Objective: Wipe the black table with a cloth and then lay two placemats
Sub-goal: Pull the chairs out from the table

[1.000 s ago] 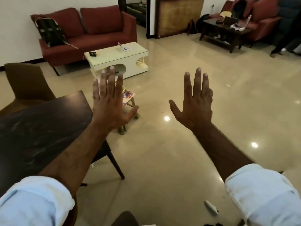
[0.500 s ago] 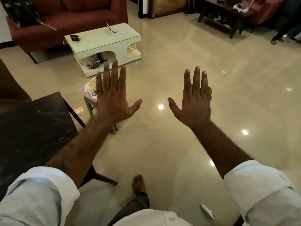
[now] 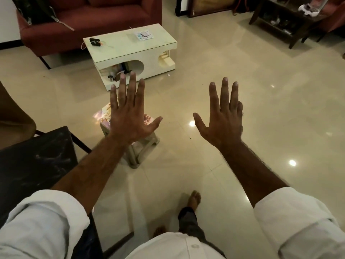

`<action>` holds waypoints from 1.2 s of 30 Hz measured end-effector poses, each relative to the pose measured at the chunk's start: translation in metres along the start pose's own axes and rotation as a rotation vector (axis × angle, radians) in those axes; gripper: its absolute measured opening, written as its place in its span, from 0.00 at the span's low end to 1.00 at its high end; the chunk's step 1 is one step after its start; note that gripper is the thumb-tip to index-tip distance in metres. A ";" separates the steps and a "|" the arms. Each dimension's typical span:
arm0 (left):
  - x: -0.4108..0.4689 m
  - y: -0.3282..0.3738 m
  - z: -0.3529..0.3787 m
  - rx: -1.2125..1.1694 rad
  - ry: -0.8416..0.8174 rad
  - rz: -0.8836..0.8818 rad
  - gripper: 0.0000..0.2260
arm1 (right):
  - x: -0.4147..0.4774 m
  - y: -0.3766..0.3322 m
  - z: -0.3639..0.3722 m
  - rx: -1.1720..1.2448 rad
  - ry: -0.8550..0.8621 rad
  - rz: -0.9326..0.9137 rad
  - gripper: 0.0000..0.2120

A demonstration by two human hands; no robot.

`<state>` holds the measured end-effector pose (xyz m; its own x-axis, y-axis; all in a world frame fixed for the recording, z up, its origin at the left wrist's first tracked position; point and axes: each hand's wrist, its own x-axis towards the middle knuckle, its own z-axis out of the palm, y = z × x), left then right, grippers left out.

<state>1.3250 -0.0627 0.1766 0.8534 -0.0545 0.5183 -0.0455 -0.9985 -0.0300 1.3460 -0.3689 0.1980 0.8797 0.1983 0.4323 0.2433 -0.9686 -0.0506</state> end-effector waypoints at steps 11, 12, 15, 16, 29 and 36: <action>0.149 -0.007 0.125 0.076 -0.070 -0.100 0.55 | 0.192 0.068 0.121 0.079 -0.065 -0.085 0.50; 0.160 -0.008 0.133 0.090 -0.076 -0.110 0.55 | 0.210 0.072 0.132 0.080 -0.065 -0.111 0.50; 0.200 -0.016 0.159 0.093 -0.106 -0.162 0.55 | 0.273 0.077 0.162 0.101 -0.078 -0.182 0.50; 0.213 -0.020 0.168 0.094 -0.105 -0.193 0.55 | 0.296 0.075 0.172 0.112 -0.086 -0.194 0.51; 0.369 -0.169 0.293 0.199 -0.131 -0.491 0.57 | 0.567 -0.051 0.313 0.202 -0.108 -0.488 0.51; 0.413 -0.257 0.304 0.304 -0.143 -0.652 0.57 | 0.682 -0.147 0.361 0.271 -0.108 -0.661 0.51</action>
<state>1.8472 0.1720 0.1388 0.7181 0.5723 0.3960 0.6234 -0.7819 -0.0003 2.0573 -0.0368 0.1750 0.5458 0.7571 0.3591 0.8188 -0.5729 -0.0366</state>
